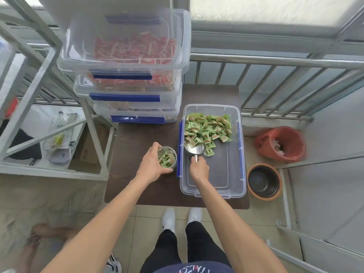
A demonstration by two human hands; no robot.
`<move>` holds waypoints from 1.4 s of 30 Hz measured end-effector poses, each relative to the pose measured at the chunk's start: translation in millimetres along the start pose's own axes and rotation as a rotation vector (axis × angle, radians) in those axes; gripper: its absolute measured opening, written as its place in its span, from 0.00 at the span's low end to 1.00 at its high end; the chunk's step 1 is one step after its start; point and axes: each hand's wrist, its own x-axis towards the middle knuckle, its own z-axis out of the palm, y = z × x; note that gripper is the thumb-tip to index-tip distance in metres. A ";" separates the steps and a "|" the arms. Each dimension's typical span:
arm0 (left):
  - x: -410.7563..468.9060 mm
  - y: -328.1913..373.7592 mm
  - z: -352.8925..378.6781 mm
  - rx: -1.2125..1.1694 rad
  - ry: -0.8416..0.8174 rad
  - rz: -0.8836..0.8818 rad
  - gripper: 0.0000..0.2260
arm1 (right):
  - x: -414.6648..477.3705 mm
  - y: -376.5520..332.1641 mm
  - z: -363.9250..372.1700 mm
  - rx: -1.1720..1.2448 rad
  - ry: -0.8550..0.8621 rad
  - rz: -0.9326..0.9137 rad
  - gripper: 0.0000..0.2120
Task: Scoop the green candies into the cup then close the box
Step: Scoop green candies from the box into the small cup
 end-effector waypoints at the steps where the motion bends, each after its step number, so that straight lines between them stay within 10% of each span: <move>1: 0.5 0.0 -0.7 0.002 -0.006 0.000 0.36 | 5.3 -2.7 0.9 0.016 -0.004 -0.002 0.16; 26: -6.2 0.4 1.3 -0.070 0.002 -0.025 0.36 | -18.4 11.4 -65.5 0.106 0.006 -0.301 0.15; 42: -11.5 -17.9 8.5 -0.246 -0.008 0.039 0.38 | -112.7 -6.8 -96.9 -0.487 -0.241 -0.390 0.17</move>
